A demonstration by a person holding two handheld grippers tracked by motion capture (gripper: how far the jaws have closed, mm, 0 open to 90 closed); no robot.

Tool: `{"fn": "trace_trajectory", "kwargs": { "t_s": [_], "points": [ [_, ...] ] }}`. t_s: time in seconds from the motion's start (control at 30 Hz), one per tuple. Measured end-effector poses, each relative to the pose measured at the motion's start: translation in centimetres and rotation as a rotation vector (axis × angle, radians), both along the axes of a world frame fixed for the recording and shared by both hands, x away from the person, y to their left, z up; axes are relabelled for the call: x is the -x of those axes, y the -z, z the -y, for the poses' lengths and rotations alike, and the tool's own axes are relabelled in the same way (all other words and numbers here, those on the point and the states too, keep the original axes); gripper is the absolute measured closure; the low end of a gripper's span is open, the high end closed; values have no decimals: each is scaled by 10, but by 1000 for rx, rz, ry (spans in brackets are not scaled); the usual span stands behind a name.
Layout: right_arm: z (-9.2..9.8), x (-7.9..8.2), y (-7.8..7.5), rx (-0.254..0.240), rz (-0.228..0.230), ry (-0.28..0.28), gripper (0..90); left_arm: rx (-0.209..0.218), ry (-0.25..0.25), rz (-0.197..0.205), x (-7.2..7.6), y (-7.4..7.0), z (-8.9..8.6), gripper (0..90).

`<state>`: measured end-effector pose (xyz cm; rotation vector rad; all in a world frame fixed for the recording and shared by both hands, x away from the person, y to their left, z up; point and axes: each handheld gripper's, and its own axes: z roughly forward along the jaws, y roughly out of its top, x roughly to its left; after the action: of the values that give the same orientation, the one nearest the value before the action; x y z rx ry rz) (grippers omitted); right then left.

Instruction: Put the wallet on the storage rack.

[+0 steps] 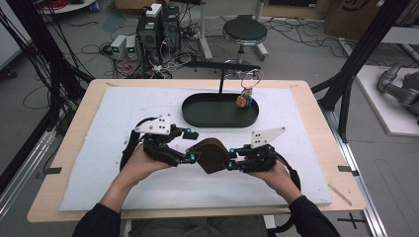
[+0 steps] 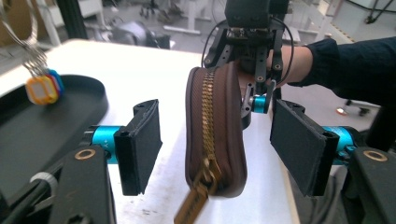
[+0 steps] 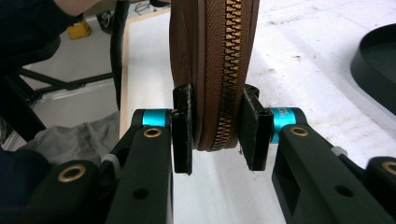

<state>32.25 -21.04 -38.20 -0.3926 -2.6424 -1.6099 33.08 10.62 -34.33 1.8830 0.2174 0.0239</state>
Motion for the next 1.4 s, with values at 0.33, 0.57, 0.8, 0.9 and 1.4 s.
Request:
{"fn": "trace_trajectory", "kwargs": {
  "t_s": [0.33,0.57,0.8,0.9,1.4],
  "points": [
    [-7,3,1,31,12,-45,698,-31,96,-69,-3,4,9,560],
    [-8,5,-1,43,26,-57,688,-15,117,-98,-6,7,4,675],
    [-2,3,-5,-3,55,-34,612,72,113,-98,-10,11,-2,694],
    [8,0,-7,-42,44,16,515,98,76,-67,-11,11,-9,695],
    [74,-14,-20,-145,96,329,402,270,-132,50,-17,12,-38,699]
  ]
}}
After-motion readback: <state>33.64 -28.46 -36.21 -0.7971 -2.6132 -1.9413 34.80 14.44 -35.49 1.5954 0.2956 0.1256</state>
